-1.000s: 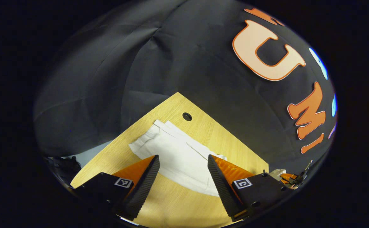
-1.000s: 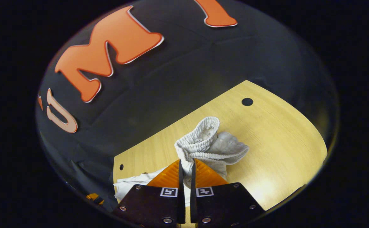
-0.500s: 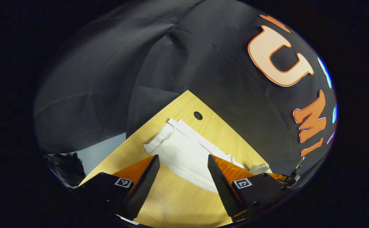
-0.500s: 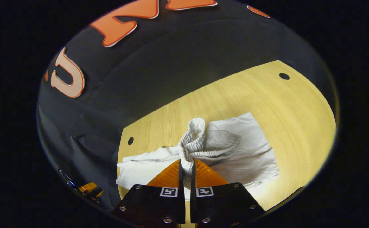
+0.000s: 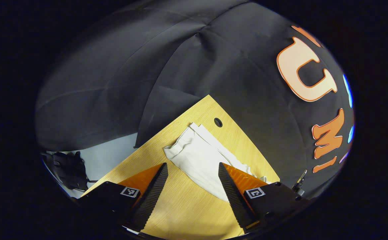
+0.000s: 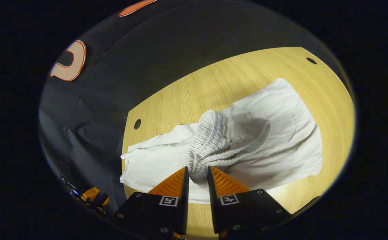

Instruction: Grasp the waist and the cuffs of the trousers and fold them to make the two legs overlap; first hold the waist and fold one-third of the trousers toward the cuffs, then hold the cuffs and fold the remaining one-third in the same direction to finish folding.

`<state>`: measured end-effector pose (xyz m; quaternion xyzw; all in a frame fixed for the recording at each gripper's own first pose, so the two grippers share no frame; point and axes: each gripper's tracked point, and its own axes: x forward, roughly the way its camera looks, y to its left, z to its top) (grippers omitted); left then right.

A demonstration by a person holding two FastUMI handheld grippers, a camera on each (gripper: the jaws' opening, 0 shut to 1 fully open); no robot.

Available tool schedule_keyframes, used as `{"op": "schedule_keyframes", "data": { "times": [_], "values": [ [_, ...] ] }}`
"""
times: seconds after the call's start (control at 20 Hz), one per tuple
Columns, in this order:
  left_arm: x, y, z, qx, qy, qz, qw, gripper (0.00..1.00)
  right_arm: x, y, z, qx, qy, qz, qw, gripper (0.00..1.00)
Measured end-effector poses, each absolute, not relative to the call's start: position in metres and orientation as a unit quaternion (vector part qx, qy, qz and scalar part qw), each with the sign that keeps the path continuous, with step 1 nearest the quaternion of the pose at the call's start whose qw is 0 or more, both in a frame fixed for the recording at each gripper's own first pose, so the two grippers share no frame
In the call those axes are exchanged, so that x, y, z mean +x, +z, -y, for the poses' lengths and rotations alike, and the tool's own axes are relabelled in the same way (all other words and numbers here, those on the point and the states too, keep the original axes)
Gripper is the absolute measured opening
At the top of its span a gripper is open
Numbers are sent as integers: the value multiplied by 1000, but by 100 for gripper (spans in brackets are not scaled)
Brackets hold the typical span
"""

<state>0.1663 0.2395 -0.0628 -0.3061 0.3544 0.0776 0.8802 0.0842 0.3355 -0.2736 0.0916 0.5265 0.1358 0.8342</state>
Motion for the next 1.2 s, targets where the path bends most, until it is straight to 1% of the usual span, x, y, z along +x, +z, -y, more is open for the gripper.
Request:
{"op": "schedule_keyframes", "data": {
  "times": [0.05,0.1,0.15,0.2,0.25,0.3,0.45,0.7,1.2],
  "values": [
    [166,-65,-242,-311,81,-356,877,100,81,-274,-344,102,145,-527,831,37],
    [165,-67,-243,-320,82,-357,874,100,78,-273,-350,109,149,-527,829,50],
    [163,-70,-244,-329,83,-359,869,100,74,-274,-353,113,152,-526,829,58],
    [162,-74,-246,-339,85,-360,865,100,71,-276,-357,117,154,-527,827,73],
    [161,-78,-246,-351,87,-361,860,100,66,-277,-358,119,155,-529,826,82],
    [161,-81,-244,-364,88,-362,854,100,63,-275,-357,122,156,-531,824,99],
    [160,-89,-241,-404,92,-367,833,100,58,-271,-348,133,155,-533,821,99],
    [168,-111,-237,-449,93,-378,805,100,56,-267,-321,150,135,-531,823,99],
    [207,-168,-233,-468,97,-412,776,100,64,-253,-249,174,77,-523,831,99]
  ]
}}
